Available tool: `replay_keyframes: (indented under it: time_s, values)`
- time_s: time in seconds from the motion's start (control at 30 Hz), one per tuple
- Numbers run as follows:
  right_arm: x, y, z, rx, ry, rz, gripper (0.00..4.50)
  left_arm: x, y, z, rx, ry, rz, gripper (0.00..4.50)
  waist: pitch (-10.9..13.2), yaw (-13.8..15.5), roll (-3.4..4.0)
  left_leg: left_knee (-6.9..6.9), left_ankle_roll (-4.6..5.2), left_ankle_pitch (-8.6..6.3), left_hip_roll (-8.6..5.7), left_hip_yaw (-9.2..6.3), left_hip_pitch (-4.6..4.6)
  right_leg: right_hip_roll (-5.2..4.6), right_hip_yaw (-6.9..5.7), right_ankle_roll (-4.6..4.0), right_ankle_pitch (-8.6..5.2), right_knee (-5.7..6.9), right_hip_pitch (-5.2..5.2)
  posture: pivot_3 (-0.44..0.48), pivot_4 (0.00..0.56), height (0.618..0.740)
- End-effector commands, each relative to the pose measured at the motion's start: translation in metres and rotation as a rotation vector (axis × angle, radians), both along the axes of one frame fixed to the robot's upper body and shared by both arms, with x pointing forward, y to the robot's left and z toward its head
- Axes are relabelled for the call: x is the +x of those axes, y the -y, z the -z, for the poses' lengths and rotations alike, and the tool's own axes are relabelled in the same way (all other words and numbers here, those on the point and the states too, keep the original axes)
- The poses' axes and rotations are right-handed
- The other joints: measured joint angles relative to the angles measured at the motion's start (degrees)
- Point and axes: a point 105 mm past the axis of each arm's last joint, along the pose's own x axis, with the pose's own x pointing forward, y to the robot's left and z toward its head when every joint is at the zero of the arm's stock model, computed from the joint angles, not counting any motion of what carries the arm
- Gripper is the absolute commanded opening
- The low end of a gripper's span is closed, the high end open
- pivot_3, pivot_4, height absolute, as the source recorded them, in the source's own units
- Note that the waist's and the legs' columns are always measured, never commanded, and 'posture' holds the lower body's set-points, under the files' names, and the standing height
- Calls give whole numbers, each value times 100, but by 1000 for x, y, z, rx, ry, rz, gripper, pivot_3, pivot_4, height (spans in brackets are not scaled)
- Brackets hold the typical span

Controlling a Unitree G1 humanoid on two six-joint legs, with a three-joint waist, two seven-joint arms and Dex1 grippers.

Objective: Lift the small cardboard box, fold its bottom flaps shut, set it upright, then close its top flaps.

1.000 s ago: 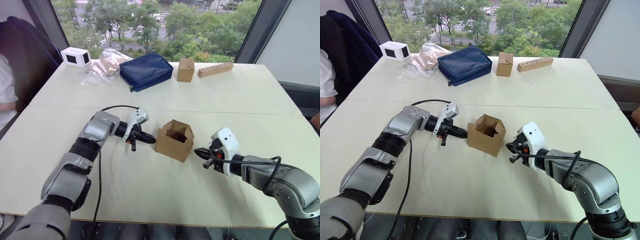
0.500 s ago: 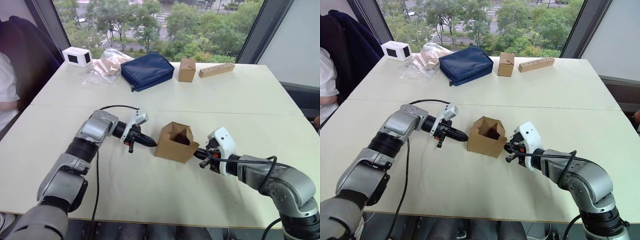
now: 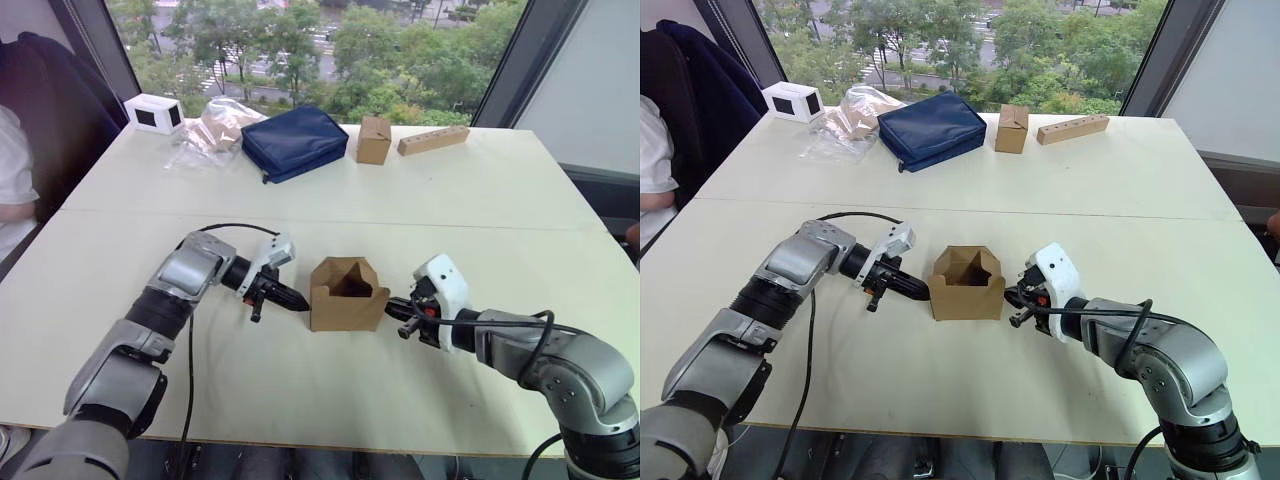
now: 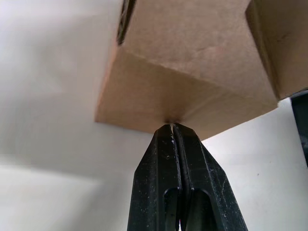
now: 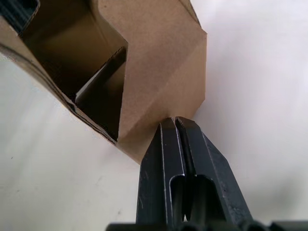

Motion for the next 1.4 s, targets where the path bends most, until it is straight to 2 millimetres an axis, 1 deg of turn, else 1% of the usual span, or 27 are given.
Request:
replay_keyframes:
  time_s: [0.03, 0.13, 0.2, 0.27, 0.33, 0.43, 0.57, 0.63, 0.7, 0.9, 1.03, 1.13, 1.23, 1.4]
  values:
    - [-3, 4, -10, -41, 53, -21, 0, 7, -2, -21, -38, 63, -13, 10, 0, 2, 0, 0, 0, 0, 0, 0, 0, 0, 0, 0, 0, 0, 0, 0, 150, 740]
    - [0, 17, -18, -50, 84, 9, 0, 10, -4, -38, -88, 79, -28, 10, 0, 1, 0, 0, 0, 0, 0, 0, 0, -1, 0, 0, 0, 0, 0, 0, 150, 740]
    - [1, 21, -31, -40, 154, 4, 0, 10, -5, -51, -126, 95, -34, 10, 0, 1, 0, 0, 0, 0, 0, -1, 0, -1, 0, 0, 0, 1, 0, 0, 150, 740]
    - [0, 19, -45, 16, 215, -23, 0, 10, -6, -62, -156, 110, -37, 10, 0, -1, 0, 0, 0, 0, 0, -1, 0, 0, 0, 0, 0, 0, 0, 0, 150, 740]
    - [0, 14, -56, 73, 253, -55, 0, 9, -4, -71, -190, 114, -41, 10, 0, -3, 0, 0, 0, 0, 0, -1, 0, 0, 0, 0, 0, 1, 0, 0, 150, 740]
    - [1, 6, -61, 123, 271, -104, 0, 7, 0, -77, -223, 112, -37, 10, 0, -9, 0, 0, 0, 0, 1, -2, 2, 2, 0, 0, 0, 1, 0, 0, 150, 740]
    - [7, -9, -52, 166, 246, -172, 0, 4, 9, -69, -223, 94, -31, 10, 0, -2, 0, 0, -1, 0, 1, -2, 2, 2, 0, 0, 0, 1, 1, 0, 150, 740]
    - [11, -12, -47, 175, 236, -180, 0, 3, 13, -65, -219, 86, -30, 10, 0, 4, 0, 1, -1, 0, 0, -2, 2, 1, 0, 0, 0, 1, 2, 0, 150, 740]
    - [13, -15, -40, 188, 211, -192, 0, 3, 16, -55, -206, 69, -33, 10, 0, 2, 0, 1, -1, 1, -2, -1, 1, 1, 0, 0, 0, 0, 2, 0, 150, 740]
    - [14, -18, -17, 159, 154, -211, 0, -3, 23, -27, -143, 35, -24, 10, 0, -5, 0, 1, -5, 3, -3, 0, 2, 0, 0, 0, 0, 0, 2, 0, 150, 740]
    - [15, -15, -5, 140, 131, -200, 0, -6, 21, -14, -119, 17, -30, 10, -10, -3, 9, 1, -2, 1, -1, -1, 18, 1, 0, 0, 0, 0, 19, 0, 150, 740]
    - [13, -16, 1, 128, 122, -201, 0, -6, 19, -11, -114, 8, -44, 10, -21, -3, 10, 0, -1, -1, -1, -1, 36, 0, 0, 0, 0, 0, 34, 0, 150, 740]
    - [13, -17, 1, 132, 129, -198, 0, -6, 17, -13, -116, 9, -50, 10, -32, -6, 10, -1, -1, -1, -1, -1, 40, 0, 0, 0, 0, 0, 37, 0, 150, 740]
    - [15, -17, -18, 164, 187, -193, 0, -5, 16, -29, -164, 31, -66, 10, -32, -7, 10, -2, -1, -1, 0, -1, 44, 0, 0, 0, 0, 0, 40, 0, 150, 740]
